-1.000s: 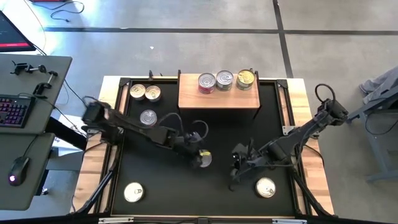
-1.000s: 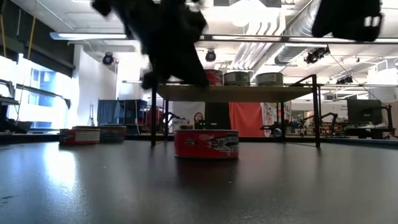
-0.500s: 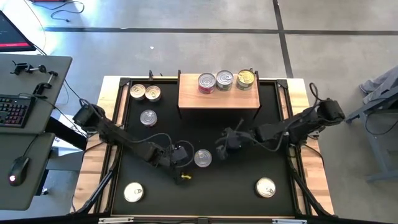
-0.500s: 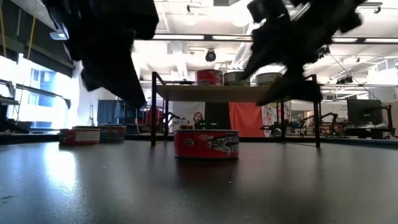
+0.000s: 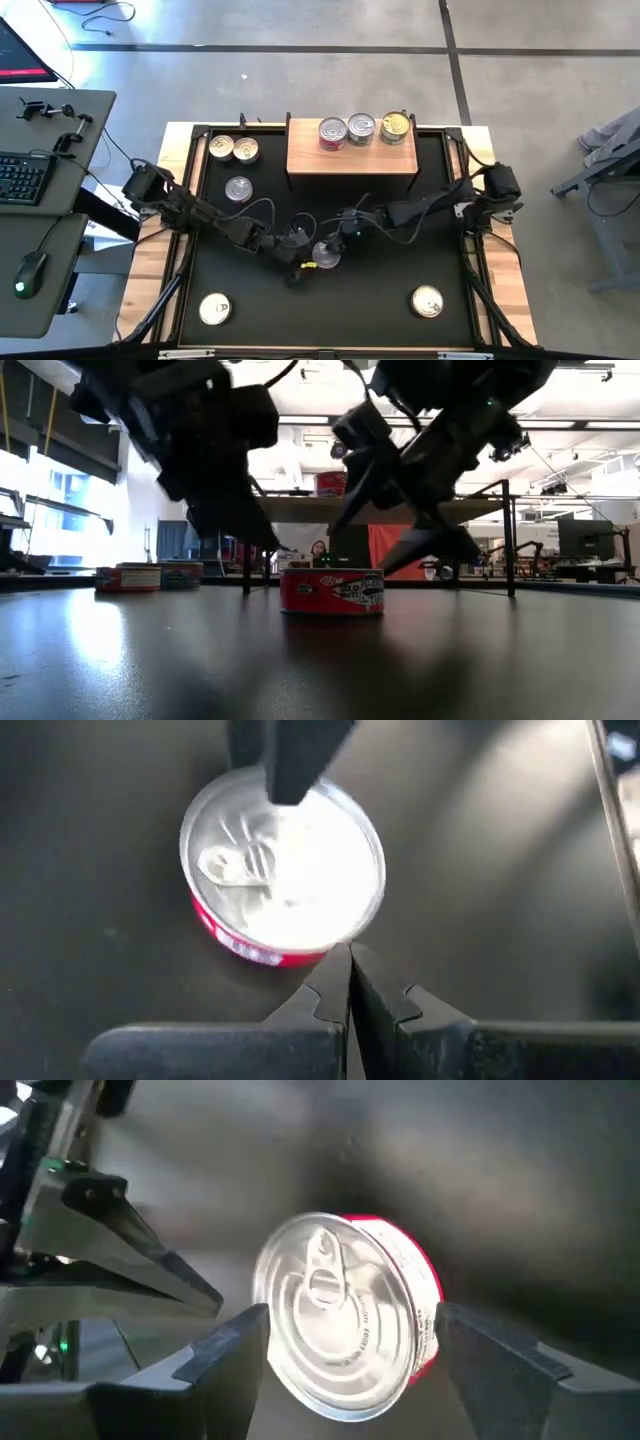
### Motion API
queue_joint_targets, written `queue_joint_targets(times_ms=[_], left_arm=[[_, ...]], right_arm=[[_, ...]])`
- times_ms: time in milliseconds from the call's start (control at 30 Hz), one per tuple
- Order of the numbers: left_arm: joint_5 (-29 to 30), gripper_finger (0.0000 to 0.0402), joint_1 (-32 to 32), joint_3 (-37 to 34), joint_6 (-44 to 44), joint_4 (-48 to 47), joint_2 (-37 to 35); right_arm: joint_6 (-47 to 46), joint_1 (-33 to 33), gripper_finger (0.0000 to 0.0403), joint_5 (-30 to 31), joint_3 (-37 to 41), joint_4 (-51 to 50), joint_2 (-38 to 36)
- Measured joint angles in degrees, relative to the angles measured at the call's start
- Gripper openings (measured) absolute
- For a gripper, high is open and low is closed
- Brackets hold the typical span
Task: Stack canned seafood by type on shelf
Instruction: Stack the red tuna can on top of the red tuna can on the shelf
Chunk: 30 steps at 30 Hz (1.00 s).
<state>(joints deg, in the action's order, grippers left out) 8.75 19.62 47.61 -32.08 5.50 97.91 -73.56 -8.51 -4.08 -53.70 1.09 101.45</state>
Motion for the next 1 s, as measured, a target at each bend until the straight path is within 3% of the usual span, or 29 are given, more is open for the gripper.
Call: queue_joint_targets(times_ms=[200, 467, 1000], left_arm=[[0.4, 0.0, -0.3, 0.1, 6.7, 3.5, 1.1], [-0.4, 0.0, -2.0, 0.1, 5.3, 7.8, 5.9], [2.7, 0.0, -0.9, 0.2, 1.1, 2.2, 6.7]], right_arm=[[-0.7, 0.2, 0.0277, -4.0, -1.0, 0.8, 2.7], [0.7, 1.1, 0.0277, -5.3, -0.8, 0.8, 2.8], [4.0, 0.1, 0.0277, -9.4, -1.5, 6.1, 2.8]])
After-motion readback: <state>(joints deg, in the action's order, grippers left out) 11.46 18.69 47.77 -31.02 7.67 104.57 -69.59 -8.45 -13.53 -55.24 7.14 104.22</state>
